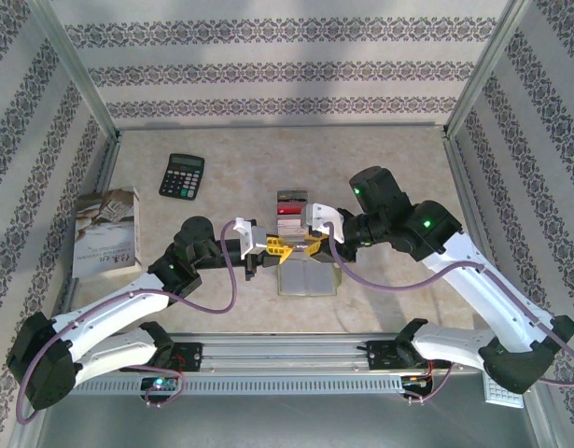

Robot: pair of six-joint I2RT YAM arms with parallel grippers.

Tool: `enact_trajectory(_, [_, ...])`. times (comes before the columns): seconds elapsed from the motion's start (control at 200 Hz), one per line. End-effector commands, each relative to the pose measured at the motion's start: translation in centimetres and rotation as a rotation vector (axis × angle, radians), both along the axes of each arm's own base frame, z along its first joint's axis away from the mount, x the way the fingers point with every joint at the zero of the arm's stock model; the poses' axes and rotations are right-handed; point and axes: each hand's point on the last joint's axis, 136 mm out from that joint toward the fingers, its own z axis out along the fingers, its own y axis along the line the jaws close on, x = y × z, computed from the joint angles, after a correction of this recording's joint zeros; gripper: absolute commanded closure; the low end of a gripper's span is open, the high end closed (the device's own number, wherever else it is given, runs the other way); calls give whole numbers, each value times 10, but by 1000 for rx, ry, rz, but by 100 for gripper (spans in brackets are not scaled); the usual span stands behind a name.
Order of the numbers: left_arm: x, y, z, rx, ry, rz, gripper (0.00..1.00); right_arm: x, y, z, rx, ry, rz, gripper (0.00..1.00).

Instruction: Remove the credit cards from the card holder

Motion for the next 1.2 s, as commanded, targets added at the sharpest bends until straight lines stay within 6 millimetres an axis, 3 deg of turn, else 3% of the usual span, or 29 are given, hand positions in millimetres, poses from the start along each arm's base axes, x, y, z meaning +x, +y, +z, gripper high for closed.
enact_trajectory(0.0, [-8,-2,13,-45,-47,-27,100,-5,4,7,20,-9,37,78])
enact_trajectory(0.17, [-9,0,12,-47,-48,-21,100,-3,2,6,15,-1,46,100])
enact_trajectory(0.205, [-9,1,10,-43,-44,-16,100,-2,1,7,13,-1,48,100])
enact_trajectory(0.245, [-9,3,10,-39,-43,-5,87,-1,0,7,8,-7,49,100])
enact_trajectory(0.29, [-8,6,8,-27,-44,21,59,2,0,7,-1,-23,47,100])
enact_trajectory(0.32, [-7,10,6,-20,-45,47,49,4,-1,7,-6,-36,45,100])
enact_trajectory(0.38, [-6,20,3,4,-66,100,39,10,-2,6,-24,-66,46,100])
enact_trajectory(0.54, [-1,60,-2,53,-86,307,25,34,-9,0,-101,-125,19,100])
enact_trajectory(0.804, [5,120,-25,149,-3,596,23,95,-14,-21,-253,-233,-10,100])
enact_trajectory(0.989, [5,135,-39,148,53,672,20,143,-9,-18,-247,-246,-1,100])
enact_trajectory(1.199, [12,145,-53,128,92,747,4,181,3,-40,-257,-217,33,100])
